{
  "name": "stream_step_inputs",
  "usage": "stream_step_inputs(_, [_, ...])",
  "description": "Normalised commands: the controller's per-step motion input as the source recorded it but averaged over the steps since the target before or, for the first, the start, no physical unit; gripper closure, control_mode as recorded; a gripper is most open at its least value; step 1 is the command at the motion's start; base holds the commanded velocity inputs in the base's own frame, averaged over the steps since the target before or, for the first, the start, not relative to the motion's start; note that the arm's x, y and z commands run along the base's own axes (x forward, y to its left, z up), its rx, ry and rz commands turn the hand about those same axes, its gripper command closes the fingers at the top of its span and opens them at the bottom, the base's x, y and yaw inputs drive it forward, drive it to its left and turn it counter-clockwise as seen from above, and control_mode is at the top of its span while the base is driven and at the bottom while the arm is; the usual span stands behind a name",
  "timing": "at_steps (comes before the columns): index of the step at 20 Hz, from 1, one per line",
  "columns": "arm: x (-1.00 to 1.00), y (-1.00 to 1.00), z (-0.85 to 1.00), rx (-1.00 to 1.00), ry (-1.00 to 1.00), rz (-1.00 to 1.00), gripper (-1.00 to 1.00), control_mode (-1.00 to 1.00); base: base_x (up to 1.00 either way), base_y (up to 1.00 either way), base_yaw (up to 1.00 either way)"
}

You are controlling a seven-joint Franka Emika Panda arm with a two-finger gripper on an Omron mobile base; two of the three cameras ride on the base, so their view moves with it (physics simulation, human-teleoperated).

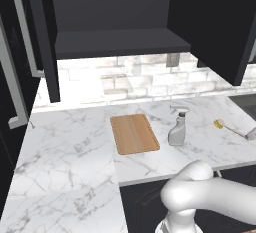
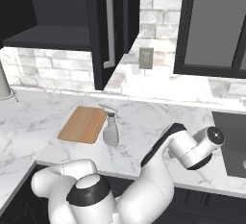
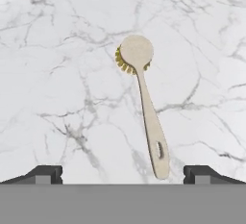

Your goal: Grab the spray bottle from the cabinet, then place it next to the cutting board for sanitizing. Then grab the dish brush from the countertop next to the sink and place it next to the cutting board.

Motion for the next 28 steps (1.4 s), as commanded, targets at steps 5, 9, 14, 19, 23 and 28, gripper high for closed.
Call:
stream_step_inputs(5, [0.06, 0.21, -0.13, 0.00, -0.10, 0.00, -1.00, -1.00, 0.00, 0.00, 0.00])
stream_step_inputs(9, [0.25, 0.01, -0.07, 0.00, -0.04, 0.00, -1.00, -1.00, 0.00, 0.00, 0.00])
stream_step_inputs(14, [0.38, 0.00, -0.02, 0.00, 0.00, 0.00, -1.00, -1.00, 0.00, 0.00, 0.00])
stream_step_inputs(19, [0.57, 0.00, -0.01, 0.00, 0.02, 0.01, -1.00, -1.00, 0.00, 0.00, 0.00])
stream_step_inputs(23, [0.50, 0.00, -0.13, 0.00, 0.09, 0.04, -1.00, -1.00, 0.00, 0.00, 0.00])
stream_step_inputs(28, [0.45, -0.25, -0.22, 0.00, 0.12, 0.08, -1.00, -1.00, 0.00, 0.00, 0.00])
